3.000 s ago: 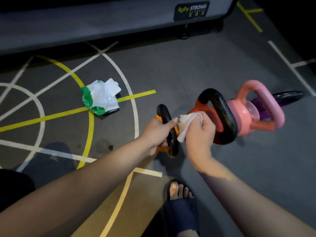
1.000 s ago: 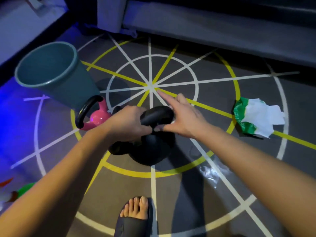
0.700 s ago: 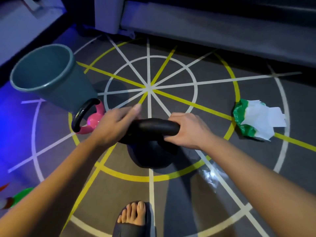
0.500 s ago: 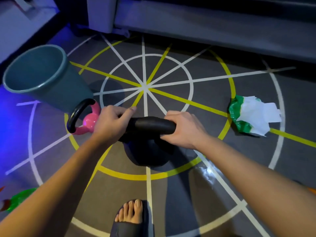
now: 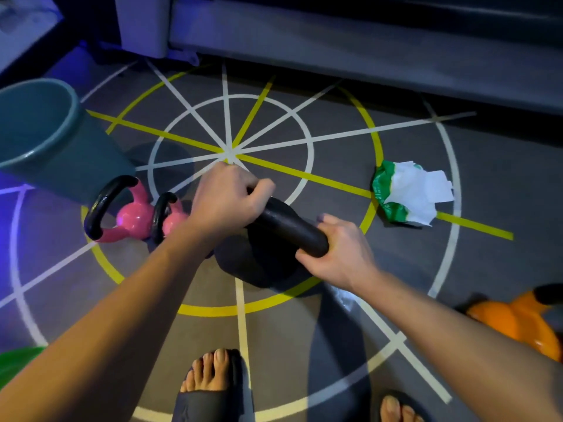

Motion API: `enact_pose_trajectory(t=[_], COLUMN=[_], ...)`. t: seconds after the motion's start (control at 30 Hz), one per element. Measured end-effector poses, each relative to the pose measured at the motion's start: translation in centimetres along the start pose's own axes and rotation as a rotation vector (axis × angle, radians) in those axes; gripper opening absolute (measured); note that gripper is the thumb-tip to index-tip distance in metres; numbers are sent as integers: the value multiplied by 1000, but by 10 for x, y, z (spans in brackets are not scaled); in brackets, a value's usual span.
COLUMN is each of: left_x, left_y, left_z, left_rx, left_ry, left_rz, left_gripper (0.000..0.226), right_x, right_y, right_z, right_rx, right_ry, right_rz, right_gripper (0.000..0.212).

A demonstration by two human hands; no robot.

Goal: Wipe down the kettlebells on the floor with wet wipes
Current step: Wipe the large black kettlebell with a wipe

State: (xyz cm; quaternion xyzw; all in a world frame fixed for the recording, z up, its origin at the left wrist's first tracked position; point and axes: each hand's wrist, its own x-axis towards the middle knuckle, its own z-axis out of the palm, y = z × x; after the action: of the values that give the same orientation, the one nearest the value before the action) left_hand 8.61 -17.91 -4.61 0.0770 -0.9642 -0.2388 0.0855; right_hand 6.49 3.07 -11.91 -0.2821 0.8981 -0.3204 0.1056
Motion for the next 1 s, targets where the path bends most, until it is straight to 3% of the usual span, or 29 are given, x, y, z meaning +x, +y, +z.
enact_pose_trajectory(t=[0.1, 0.17, 0.5, 0.6, 0.7, 0.83, 0.93, 1.0], left_x=[2, -1, -13, -16, -17, -17, -19, -20], left_y=[5, 5, 36, 49, 50, 40, 45, 46], left_z=[9, 14, 47, 56, 59, 55, 55, 54], left_rx=[-52, -110, -322, -345, -294, -327, -268, -274], left_ry=[17, 42, 21, 8, -28, -26, -25, -32], left_rz=[6, -7, -19, 51, 106, 49, 55, 22], left_gripper=[50, 51, 53, 47, 46, 44, 45, 46], right_x=[-5, -6, -24, -31, -36, -31, -47, -67], right_y=[6, 10, 36, 45, 46, 30, 27, 30], right_z=[-12, -21, -72, -87, -89, -85, -92, -103], right_rx=[2, -10, -172, -191, -208, -281, -247, -197], right_ry=[6, -18, -144, -180, -153, -190, -175, -150], right_rz=[-1, -9, -67, -66, -31, 7, 138, 214], right_gripper=[21, 29, 25, 19, 21, 41, 29, 48])
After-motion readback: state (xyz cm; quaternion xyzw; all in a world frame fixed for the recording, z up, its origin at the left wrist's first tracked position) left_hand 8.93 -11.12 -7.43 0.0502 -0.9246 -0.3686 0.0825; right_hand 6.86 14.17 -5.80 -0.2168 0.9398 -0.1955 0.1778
